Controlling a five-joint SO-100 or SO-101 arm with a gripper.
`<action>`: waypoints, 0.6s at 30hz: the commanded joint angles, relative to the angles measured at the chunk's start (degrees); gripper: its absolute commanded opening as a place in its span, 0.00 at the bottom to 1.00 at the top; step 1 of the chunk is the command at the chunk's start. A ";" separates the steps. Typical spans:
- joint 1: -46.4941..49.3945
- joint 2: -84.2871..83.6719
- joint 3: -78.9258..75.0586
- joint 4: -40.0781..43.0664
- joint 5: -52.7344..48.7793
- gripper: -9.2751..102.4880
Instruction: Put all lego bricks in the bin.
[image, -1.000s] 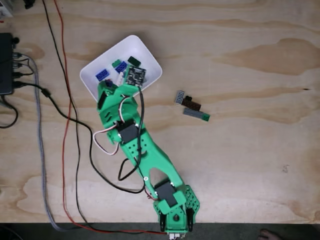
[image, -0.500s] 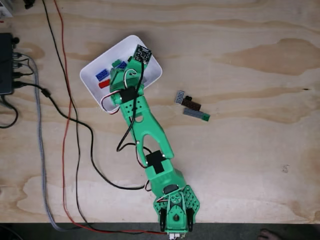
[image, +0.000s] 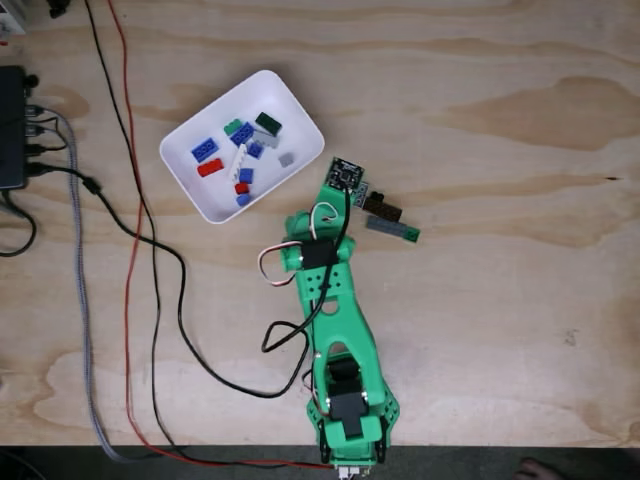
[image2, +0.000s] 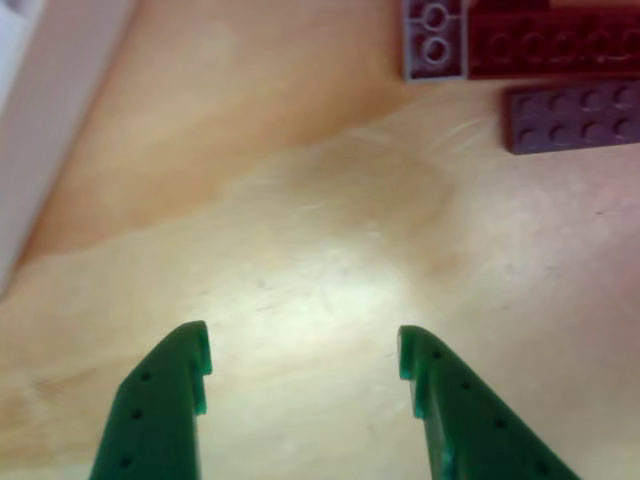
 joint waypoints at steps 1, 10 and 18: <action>4.39 -12.30 -1.23 -6.68 -6.59 0.27; 12.66 -22.94 -7.29 -16.26 -18.19 0.28; 14.94 -23.55 -6.94 -24.70 -23.29 0.24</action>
